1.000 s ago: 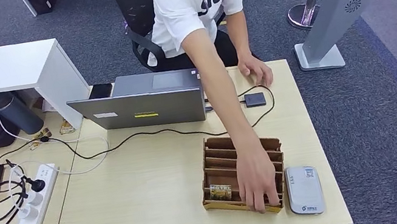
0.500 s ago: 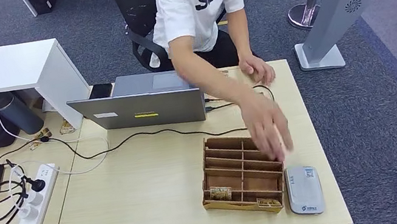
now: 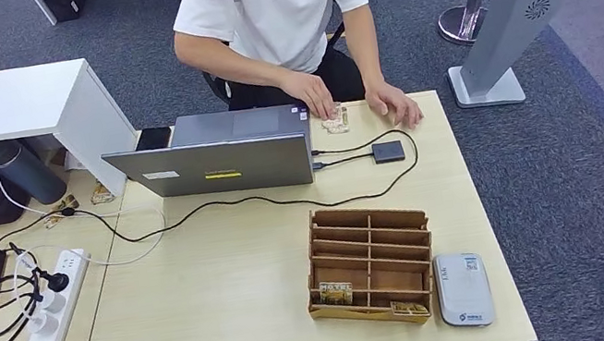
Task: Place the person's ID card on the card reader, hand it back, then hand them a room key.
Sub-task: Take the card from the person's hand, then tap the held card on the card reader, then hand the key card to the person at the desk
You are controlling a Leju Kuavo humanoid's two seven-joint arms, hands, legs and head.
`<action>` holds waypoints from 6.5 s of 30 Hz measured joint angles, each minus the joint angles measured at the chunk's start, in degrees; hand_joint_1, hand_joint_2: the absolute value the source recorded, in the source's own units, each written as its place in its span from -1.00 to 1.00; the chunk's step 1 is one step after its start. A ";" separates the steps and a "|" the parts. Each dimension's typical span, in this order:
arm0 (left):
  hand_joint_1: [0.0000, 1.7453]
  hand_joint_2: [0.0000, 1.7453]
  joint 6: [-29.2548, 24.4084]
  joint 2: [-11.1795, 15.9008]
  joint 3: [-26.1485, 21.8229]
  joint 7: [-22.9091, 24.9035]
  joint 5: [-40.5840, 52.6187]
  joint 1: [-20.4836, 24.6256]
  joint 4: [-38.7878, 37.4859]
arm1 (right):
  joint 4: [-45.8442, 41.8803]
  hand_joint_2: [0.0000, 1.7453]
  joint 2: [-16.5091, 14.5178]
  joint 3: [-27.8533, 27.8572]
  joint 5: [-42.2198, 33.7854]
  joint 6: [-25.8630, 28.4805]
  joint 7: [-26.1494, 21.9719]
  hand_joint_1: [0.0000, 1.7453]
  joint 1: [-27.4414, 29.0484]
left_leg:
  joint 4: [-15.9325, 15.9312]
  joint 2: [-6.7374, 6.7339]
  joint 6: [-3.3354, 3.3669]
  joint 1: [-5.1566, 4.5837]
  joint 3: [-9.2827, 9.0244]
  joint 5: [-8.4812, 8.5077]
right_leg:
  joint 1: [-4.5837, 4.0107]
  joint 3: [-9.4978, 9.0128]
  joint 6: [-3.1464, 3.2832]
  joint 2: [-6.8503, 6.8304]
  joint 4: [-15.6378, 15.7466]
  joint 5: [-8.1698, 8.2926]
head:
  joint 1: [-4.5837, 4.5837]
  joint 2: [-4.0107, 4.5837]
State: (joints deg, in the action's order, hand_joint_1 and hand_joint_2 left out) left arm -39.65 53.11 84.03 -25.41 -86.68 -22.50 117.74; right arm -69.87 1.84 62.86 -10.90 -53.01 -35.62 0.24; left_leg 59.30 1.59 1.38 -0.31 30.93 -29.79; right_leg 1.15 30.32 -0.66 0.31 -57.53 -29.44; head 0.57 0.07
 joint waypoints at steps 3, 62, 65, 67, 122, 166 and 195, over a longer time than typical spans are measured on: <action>-1.00 1.00 0.00 0.08 0.01 -0.38 -0.10 -0.09 0.10 | -5.91 1.00 -2.01 -1.36 9.03 4.18 -3.46 -1.00 1.36 | 0.00 0.00 0.00 0.01 0.00 0.00 | -0.01 0.00 0.00 0.00 0.00 0.00 | -0.01 0.00; -1.00 1.00 8.97 12.47 0.05 10.51 11.08 -0.27 -2.73 | -16.59 1.00 9.72 -89.67 57.20 67.77 34.75 1.00 -24.58 | -0.05 0.11 -0.20 0.11 0.02 0.21 | -0.07 0.05 0.35 -0.10 -0.21 0.13 | -0.01 0.00; -1.00 1.00 9.04 12.25 0.04 10.91 10.44 0.07 -3.42 | -15.91 1.00 9.19 -90.07 56.96 67.98 34.53 1.00 -24.84 | -0.05 0.10 -0.20 0.10 0.03 0.21 | -0.07 0.05 0.35 -0.10 -0.21 0.13 | -0.01 0.00; -1.00 1.00 9.38 12.00 0.04 11.26 10.00 0.46 -4.33 | -15.35 1.00 8.75 -90.26 56.81 68.01 34.36 1.00 -25.25 | -0.05 0.10 -0.20 0.10 0.03 0.22 | -0.07 0.05 0.35 -0.10 -0.21 0.13 | 0.00 0.00; -1.00 1.00 -0.04 8.13 0.05 0.83 -0.59 -1.40 3.11 | -42.22 1.00 19.75 -77.19 57.04 75.23 28.95 1.00 20.65 | -0.05 0.27 -0.18 0.08 0.15 0.13 | -0.07 0.11 0.31 -0.36 -0.10 0.03 | -0.01 0.00; -1.00 1.00 0.37 9.12 0.05 3.69 -0.22 -1.07 3.09 | -27.01 1.00 24.45 -88.71 63.87 73.51 40.34 1.00 11.86 | -0.05 0.26 -0.18 0.08 0.13 0.13 | -0.07 0.12 0.31 -0.33 -0.10 0.02 | -0.01 0.00; -1.00 1.00 -0.04 8.33 0.05 3.77 -0.62 -0.24 2.89 | -31.96 1.00 24.07 -86.70 71.15 81.19 39.15 1.00 11.49 | -0.05 0.23 -0.19 0.06 0.04 0.12 | -0.07 0.03 0.31 -0.30 -0.10 0.02 | -0.01 0.00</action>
State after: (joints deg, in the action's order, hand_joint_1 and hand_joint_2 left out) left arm -39.69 61.44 84.08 -21.64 -87.31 -22.74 120.63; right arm -101.82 25.91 -23.84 60.25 28.18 3.53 11.74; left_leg 59.25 1.83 1.20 -0.25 30.96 -29.66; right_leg 1.09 30.35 -0.34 0.01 -57.63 -29.41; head 0.56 0.07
